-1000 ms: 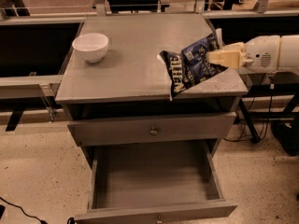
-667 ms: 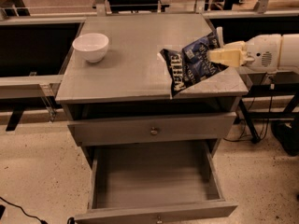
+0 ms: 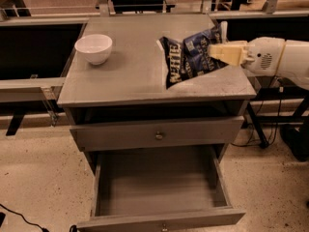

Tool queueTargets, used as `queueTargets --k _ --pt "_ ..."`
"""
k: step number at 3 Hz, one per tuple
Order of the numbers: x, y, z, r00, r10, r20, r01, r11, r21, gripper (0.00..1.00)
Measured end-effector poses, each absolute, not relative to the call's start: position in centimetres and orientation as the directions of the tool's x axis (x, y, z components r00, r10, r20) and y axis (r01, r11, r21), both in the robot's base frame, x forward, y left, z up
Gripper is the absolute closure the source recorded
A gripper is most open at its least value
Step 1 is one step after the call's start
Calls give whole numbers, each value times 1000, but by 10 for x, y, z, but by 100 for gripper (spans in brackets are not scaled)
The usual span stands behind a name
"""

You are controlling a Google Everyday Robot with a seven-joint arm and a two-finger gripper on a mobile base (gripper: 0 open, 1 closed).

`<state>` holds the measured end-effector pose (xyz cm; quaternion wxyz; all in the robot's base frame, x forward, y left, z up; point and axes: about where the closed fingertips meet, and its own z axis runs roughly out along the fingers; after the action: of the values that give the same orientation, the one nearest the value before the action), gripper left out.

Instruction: Pick blue chip bag from middle drawer and place on counter

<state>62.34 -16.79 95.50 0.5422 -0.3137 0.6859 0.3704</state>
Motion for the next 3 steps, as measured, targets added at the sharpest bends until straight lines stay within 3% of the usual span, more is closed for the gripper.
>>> queueTargets --k 1,2,3 --pt "647 -133 965 -183 128 -975 -812 539 223 100" --pt "683 -115 956 -202 211 -956 -747 598 290 82" --pt "700 -127 959 -181 238 -954 -696 655 295 58"
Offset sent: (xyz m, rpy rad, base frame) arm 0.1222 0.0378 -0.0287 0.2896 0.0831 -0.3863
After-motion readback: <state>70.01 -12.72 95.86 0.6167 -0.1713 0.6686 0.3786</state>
